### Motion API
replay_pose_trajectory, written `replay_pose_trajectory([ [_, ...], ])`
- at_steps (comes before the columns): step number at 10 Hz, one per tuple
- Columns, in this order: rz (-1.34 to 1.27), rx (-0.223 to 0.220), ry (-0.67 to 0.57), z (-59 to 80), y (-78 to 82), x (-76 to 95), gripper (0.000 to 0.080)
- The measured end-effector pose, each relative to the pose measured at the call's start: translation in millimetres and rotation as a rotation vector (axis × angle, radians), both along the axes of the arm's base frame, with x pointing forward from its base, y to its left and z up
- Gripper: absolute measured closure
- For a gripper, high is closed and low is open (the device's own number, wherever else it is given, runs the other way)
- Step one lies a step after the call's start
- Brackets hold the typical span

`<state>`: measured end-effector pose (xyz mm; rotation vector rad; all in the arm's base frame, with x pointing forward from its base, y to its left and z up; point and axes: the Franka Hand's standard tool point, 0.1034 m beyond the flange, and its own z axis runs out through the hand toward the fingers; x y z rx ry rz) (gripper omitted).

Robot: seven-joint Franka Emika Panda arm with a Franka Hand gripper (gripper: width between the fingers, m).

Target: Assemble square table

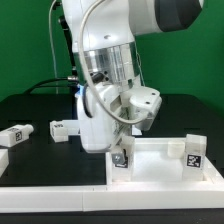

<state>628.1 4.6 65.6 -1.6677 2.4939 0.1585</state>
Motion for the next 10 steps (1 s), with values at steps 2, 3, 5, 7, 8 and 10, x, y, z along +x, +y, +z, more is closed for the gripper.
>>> replay_pose_trajectory([
  [2, -0.017, -0.005, 0.004, 0.0, -0.6, -0.7, 0.0502],
  [3, -0.017, -0.005, 0.006, -1.1, -0.5, -1.3, 0.0502],
  [5, -0.017, -0.005, 0.006, -1.4, -0.5, -1.4, 0.0284],
  [7, 0.0, -0.006, -0.003, 5.0, 7.3, 0.9, 0.0158],
  [8, 0.012, 0.002, -0.01, 14.7, 15.4, 1.3, 0.0158],
  [10, 0.024, 0.026, -0.013, 37.8, 40.5, -7.7, 0.0151],
])
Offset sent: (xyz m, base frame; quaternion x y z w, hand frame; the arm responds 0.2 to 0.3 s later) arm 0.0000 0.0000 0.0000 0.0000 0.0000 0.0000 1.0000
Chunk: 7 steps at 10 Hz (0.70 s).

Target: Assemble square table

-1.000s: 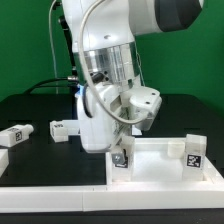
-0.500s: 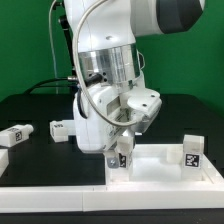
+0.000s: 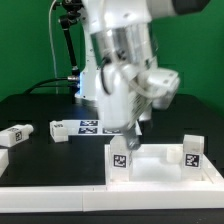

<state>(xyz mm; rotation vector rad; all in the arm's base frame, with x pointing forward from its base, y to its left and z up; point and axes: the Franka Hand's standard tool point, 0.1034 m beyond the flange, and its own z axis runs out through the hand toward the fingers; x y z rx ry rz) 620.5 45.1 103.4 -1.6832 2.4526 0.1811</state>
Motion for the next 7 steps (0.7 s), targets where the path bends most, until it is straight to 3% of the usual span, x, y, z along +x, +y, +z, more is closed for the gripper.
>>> replay_pose_trajectory([
  [1, 0.017, 0.003, 0.012, 1.9, 9.0, -4.9, 0.015],
  [7, 0.024, -0.001, 0.02, -4.7, 7.4, -7.4, 0.015],
])
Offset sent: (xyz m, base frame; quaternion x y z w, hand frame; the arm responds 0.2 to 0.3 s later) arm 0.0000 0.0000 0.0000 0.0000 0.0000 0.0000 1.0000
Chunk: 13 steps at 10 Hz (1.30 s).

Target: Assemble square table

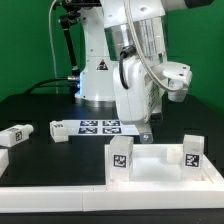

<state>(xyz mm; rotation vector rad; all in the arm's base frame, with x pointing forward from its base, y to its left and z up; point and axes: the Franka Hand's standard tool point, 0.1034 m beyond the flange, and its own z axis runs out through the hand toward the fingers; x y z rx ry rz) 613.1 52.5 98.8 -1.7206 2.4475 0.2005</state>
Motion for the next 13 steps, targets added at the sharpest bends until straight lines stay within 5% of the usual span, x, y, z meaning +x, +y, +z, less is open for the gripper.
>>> replay_pose_trajectory([
  [3, 0.074, -0.006, 0.034, -15.9, 3.8, -39.0, 0.015],
  [5, 0.038, -0.081, -0.009, -40.6, 2.4, -73.1, 0.015],
  [7, 0.026, -0.131, -0.099, -44.8, 10.3, -72.4, 0.015],
  [13, 0.188, -0.134, -0.118, -46.9, 4.3, -77.1, 0.015],
])
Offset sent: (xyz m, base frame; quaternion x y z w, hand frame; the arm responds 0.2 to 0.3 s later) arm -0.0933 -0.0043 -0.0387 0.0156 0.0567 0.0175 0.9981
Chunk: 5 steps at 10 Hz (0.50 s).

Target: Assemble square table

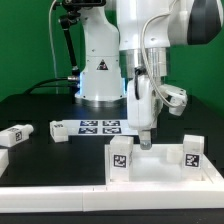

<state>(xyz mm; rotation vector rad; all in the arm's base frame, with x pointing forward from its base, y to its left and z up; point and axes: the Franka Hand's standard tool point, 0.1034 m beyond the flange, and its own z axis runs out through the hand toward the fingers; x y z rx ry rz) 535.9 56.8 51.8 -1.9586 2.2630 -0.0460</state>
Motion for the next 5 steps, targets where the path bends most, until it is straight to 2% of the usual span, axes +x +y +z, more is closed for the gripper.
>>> replay_pose_trajectory([
  [2, 0.178, -0.019, -0.004, -1.0, -6.4, -4.3, 0.015],
  [4, 0.262, -0.054, -0.028, -5.0, -20.7, -8.3, 0.015],
  [5, 0.264, -0.052, -0.027, -4.9, -17.3, -7.5, 0.015],
])
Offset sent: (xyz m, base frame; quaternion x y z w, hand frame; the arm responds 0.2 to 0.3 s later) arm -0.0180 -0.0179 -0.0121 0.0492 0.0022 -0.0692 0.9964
